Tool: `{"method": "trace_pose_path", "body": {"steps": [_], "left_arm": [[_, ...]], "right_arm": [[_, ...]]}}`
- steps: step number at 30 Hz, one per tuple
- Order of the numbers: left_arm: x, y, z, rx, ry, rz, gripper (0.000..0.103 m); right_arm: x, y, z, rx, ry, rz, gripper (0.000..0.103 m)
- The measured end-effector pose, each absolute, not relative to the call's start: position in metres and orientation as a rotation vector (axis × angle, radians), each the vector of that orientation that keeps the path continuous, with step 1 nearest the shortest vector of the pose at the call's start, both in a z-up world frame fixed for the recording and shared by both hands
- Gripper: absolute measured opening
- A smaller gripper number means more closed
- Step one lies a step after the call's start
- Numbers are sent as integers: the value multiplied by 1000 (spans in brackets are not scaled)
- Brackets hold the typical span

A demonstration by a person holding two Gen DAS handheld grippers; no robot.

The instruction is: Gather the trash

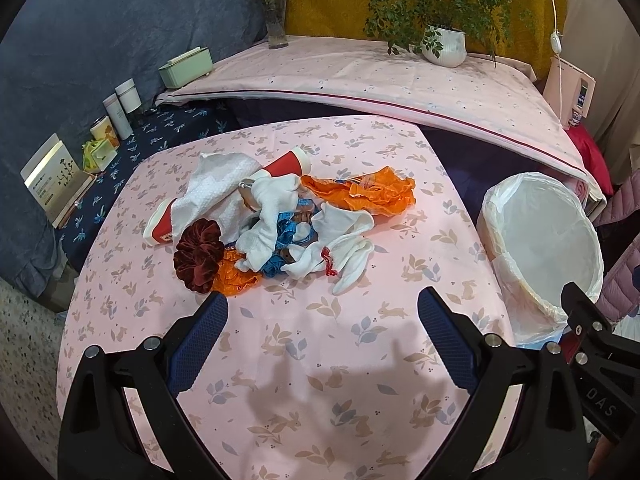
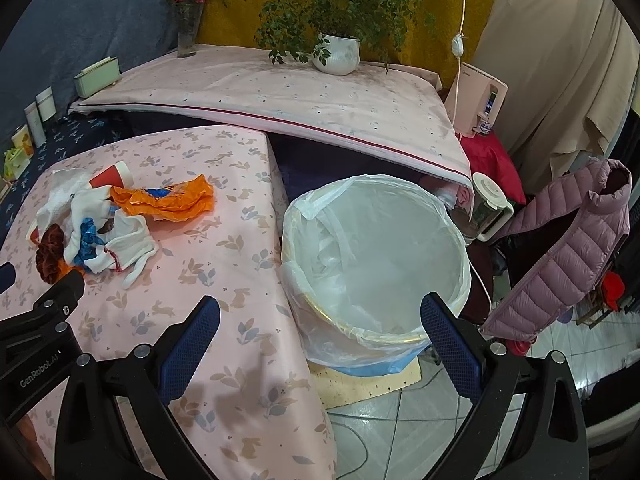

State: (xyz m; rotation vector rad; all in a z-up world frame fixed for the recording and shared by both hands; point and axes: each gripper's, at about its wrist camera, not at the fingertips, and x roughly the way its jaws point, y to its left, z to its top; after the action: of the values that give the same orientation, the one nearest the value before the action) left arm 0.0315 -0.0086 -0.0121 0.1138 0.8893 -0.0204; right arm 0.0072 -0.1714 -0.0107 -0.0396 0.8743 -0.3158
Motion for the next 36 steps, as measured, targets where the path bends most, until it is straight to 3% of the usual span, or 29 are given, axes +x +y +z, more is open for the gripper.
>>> {"method": "trace_pose_path", "body": {"steps": [36], "left_arm": [[34,-12,-8,110,873,-23,91]], "right_arm": [[9,-173,-10,-42,875,-319,96]]}}
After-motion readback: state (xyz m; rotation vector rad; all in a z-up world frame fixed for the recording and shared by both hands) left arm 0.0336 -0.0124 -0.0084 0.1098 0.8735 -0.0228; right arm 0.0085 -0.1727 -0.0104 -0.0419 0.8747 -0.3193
